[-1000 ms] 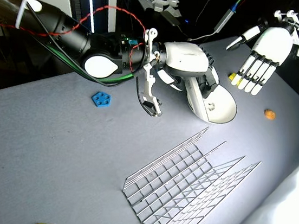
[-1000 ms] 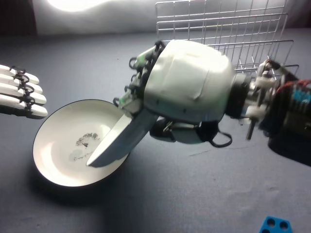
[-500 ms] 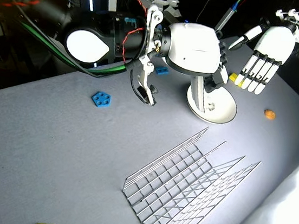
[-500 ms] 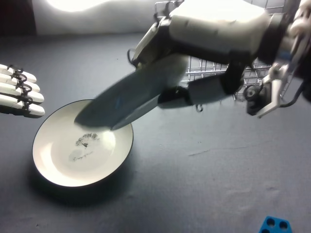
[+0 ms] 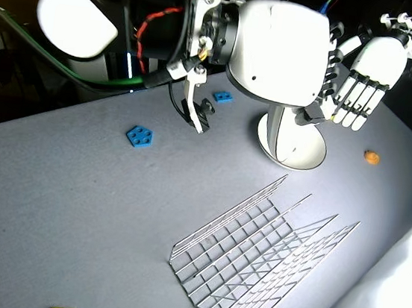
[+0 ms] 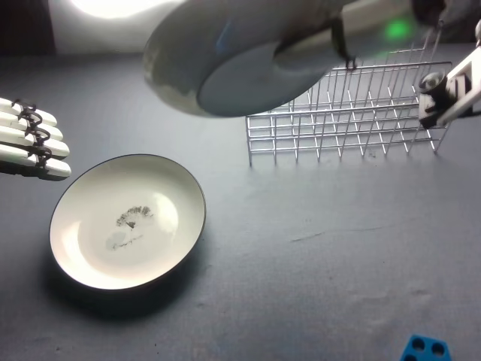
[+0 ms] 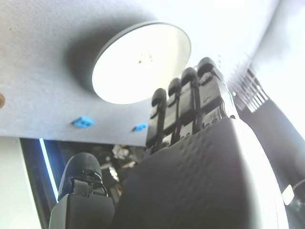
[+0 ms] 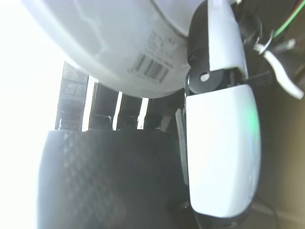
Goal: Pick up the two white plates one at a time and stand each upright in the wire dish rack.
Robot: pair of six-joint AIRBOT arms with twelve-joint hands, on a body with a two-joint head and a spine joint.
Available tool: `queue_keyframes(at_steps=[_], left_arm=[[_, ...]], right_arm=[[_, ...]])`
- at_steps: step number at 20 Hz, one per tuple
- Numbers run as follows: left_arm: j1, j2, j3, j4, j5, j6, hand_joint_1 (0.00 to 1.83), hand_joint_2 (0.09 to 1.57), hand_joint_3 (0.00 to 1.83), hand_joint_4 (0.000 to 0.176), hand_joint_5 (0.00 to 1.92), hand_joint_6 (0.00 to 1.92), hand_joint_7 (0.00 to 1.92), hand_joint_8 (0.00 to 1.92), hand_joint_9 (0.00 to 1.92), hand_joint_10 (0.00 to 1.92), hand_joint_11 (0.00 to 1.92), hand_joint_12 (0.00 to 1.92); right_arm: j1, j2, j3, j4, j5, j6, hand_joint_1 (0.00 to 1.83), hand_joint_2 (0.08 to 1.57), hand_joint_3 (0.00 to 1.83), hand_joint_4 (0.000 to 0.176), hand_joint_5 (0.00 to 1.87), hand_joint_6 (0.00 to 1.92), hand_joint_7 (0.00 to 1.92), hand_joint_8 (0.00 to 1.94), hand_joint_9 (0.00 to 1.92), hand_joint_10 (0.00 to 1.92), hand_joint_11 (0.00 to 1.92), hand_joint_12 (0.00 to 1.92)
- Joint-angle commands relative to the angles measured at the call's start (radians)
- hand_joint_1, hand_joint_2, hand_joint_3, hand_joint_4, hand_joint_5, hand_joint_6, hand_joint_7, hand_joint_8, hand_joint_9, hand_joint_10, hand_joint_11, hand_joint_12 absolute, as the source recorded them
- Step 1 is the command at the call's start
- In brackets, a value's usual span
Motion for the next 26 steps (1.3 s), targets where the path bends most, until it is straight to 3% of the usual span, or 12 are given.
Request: queue_keyframes(at_steps=[1,3,8,10,12,14,19,26], left_arm=[[-0.01,0.003,0.002,-0.067,-0.018,0.002,0.0,1.12,0.0,0.0,0.09,0.01,0.05,0.01,0.03,0.01,0.01,0.0],[-0.011,-0.001,-0.01,-0.067,-0.01,0.001,0.0,1.13,0.0,0.0,0.09,0.0,0.05,0.01,0.03,0.01,0.01,0.0],[-0.009,-0.022,-0.027,-0.067,0.026,0.001,0.0,1.13,0.0,0.0,0.08,0.0,0.04,0.0,0.02,0.0,0.0,0.0],[0.002,-0.026,-0.039,-0.067,0.031,0.003,0.0,1.13,0.0,0.0,0.1,0.01,0.05,0.0,0.02,0.0,0.01,0.0],[0.007,-0.023,-0.056,-0.068,0.029,0.029,0.0,1.13,0.0,0.0,0.1,0.01,0.05,0.0,0.02,0.0,0.0,0.0],[-0.011,-0.029,-0.059,-0.069,0.029,0.029,0.0,1.13,0.0,0.0,0.12,0.01,0.07,0.01,0.04,0.01,0.02,0.01],[-0.044,-0.045,-0.054,-0.077,0.032,0.022,0.0,1.13,0.0,0.0,0.1,0.0,0.05,0.0,0.02,0.0,0.0,0.0],[-0.049,-0.068,-0.049,-0.093,0.041,0.015,0.0,1.12,0.0,0.0,0.13,0.01,0.07,0.01,0.04,0.01,0.02,0.01]], right_arm=[[0.025,0.007,0.012,0.034,0.097,0.056,1.24,1.07,0.0,0.022,1.04,0.91,1.16,0.68,1.23,0.01,0.82,0.88],[0.034,0.01,0.044,0.034,0.084,0.126,1.23,1.08,0.0,0.017,1.0,0.97,1.14,0.72,1.23,0.01,0.81,0.89],[0.051,0.011,0.104,0.033,0.047,0.16,1.23,1.09,0.0,0.022,1.0,0.98,1.1,0.76,1.2,0.0,0.77,0.9],[0.051,0.011,0.126,0.013,0.044,0.19,1.24,1.07,0.0,0.023,1.05,0.92,1.14,0.69,1.24,0.01,0.82,0.9],[0.051,0.014,0.143,-0.013,0.037,0.216,1.23,1.09,0.0,0.024,1.02,0.97,1.09,0.77,1.21,0.0,0.8,0.91],[0.054,0.02,0.154,-0.035,0.037,0.234,1.24,1.07,0.0,0.021,1.04,0.93,1.14,0.68,1.22,0.0,0.8,0.89],[0.066,0.039,0.193,-0.087,0.036,0.304,1.24,1.07,0.0,0.021,1.04,0.93,1.15,0.69,1.22,0.0,0.81,0.88],[0.054,0.039,0.266,-0.305,0.036,0.503,1.24,1.06,0.0,0.022,1.08,0.88,1.14,0.68,1.23,0.0,0.85,0.86]])
